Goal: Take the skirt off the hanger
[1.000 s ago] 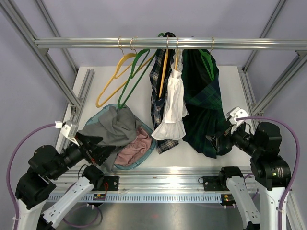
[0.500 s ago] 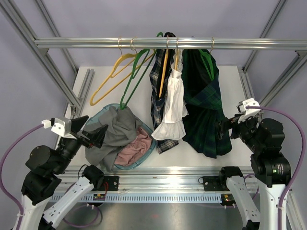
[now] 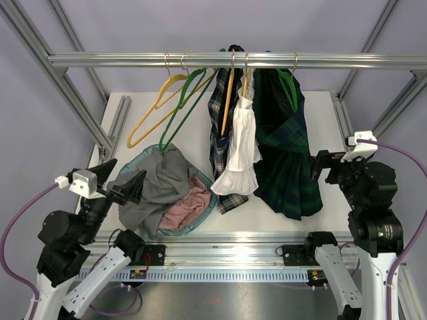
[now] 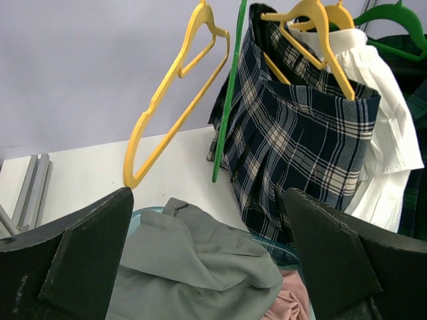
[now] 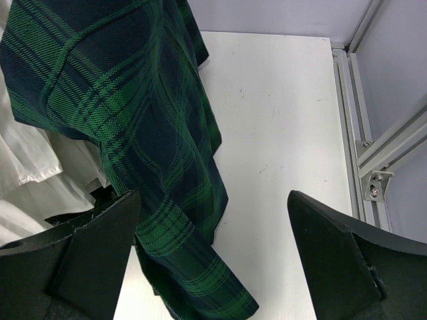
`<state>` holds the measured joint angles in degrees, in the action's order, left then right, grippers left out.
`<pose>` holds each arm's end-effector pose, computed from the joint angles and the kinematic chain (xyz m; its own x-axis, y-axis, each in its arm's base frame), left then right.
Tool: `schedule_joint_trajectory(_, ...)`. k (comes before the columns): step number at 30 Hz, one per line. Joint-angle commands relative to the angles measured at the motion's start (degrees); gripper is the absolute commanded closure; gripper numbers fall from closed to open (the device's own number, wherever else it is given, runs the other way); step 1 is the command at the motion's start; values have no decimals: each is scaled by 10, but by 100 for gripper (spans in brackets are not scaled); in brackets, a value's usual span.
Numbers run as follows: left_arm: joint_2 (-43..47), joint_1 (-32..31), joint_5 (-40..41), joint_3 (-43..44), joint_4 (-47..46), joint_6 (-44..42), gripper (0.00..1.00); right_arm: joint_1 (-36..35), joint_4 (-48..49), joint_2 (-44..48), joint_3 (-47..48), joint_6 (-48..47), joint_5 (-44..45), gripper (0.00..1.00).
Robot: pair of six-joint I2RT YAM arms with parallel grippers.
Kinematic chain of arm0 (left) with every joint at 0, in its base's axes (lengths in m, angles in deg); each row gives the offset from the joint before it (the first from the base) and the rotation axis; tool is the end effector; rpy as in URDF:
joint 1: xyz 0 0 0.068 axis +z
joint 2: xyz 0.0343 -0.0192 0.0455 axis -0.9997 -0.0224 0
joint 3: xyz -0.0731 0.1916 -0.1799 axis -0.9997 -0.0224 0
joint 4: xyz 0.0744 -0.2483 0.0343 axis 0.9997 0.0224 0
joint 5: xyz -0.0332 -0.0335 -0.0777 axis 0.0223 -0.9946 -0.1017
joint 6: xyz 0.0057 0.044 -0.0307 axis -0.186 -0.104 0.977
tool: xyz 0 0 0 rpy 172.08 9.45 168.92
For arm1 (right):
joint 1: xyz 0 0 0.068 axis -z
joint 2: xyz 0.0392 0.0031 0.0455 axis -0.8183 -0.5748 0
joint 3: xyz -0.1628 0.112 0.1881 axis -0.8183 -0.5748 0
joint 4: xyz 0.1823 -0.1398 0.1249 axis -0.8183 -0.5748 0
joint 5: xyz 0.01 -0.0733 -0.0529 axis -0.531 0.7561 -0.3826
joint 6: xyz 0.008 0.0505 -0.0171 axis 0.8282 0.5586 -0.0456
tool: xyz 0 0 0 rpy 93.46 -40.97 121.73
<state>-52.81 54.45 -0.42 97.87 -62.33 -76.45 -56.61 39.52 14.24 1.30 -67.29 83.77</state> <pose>0.0192 -0.0054 0.3816 0.1485 -0.1509 -0.9773 0.4137 0.9071 -0.0772 0.0788 0.0043 0.4057 -0.2093 -0.0714 -0.9752 -0.1013 0.9935 -0.0510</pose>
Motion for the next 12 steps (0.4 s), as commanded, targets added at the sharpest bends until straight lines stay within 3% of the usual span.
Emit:
schedule_joint_trajectory(1, 9, 2, 7, -9, -26, -5, 1, 4, 36, -10, 0, 16, 30, 1)
schedule_joint_trajectory(12, 15, 2, 11, -5, -16, 2, 1, 4, 49, -10, -10, 10, 54, 0)
